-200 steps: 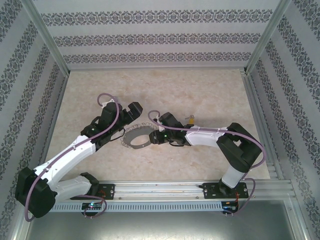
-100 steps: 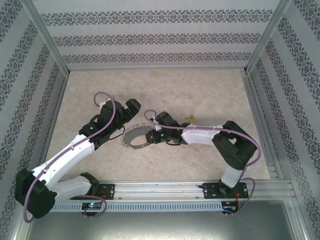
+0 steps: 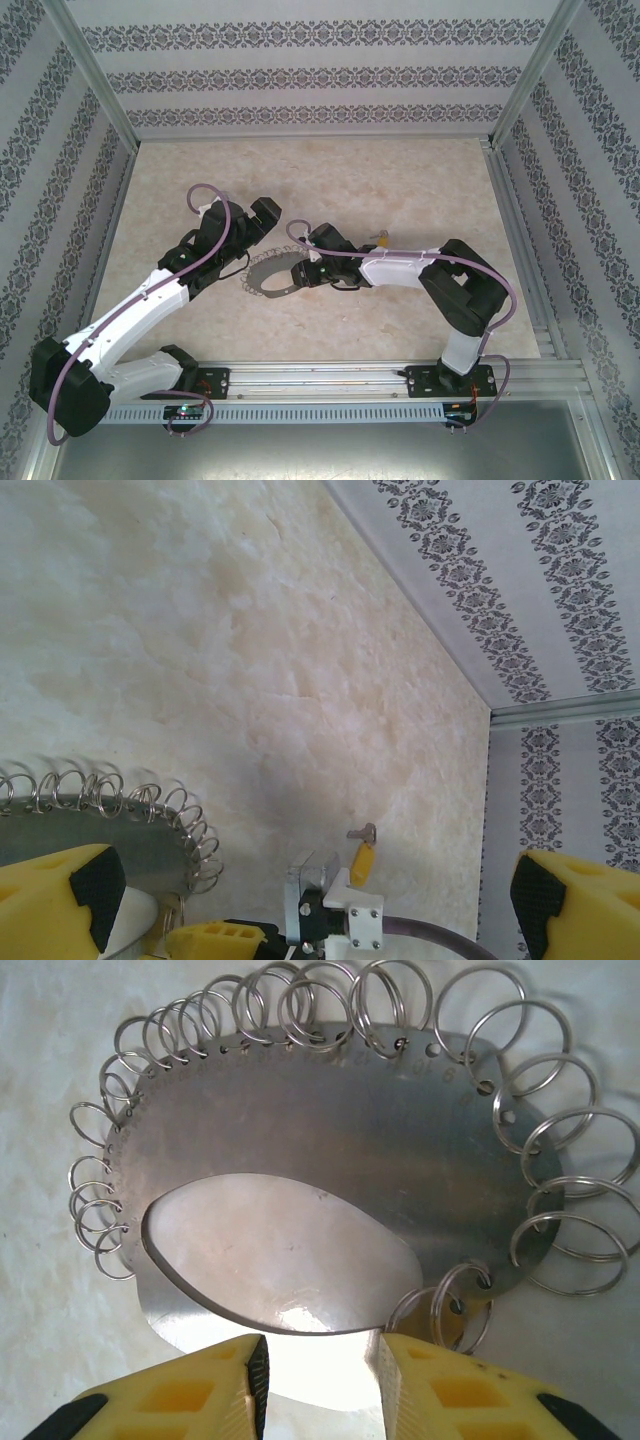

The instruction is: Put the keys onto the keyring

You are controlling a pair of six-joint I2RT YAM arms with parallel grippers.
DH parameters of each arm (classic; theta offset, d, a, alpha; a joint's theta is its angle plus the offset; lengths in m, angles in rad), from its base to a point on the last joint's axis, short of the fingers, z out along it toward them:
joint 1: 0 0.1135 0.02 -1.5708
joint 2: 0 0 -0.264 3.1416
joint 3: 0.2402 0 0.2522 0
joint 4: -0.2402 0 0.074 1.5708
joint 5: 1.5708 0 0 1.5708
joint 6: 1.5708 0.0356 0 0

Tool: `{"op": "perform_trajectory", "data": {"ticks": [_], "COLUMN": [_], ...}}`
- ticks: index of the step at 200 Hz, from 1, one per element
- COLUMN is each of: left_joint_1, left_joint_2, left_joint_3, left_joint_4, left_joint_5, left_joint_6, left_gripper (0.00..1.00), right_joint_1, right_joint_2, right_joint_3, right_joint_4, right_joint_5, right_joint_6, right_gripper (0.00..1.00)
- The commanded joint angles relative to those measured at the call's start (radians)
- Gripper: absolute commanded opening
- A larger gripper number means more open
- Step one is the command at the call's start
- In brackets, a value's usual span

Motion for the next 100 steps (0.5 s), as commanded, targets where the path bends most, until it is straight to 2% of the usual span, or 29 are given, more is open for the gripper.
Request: {"op": "perform_trajectory", "data": {"ticks": [1, 100], "left_joint_1": [-0.011, -0.05], "left_joint_2": [-0.009, -0.001], "left_joint_3": [0.025, 0.041], "left_joint_4": [-0.006, 0.026], "left_joint_5": [-0.001, -0.035], "left_joint_6": [-0.015, -0.025], "left_gripper": [1.0, 1.0], "right_joint_1": [0.002, 0.004], "right_joint_2": [0.006, 0.016], "right_joint_3": [0.017, 0.052], "right_joint_4": [-0.017, -0.092], "right_joint_5": [0.037, 0.121], "right_joint_6": [-0.02, -0.085], "right_gripper": [0.36, 0.36]}}
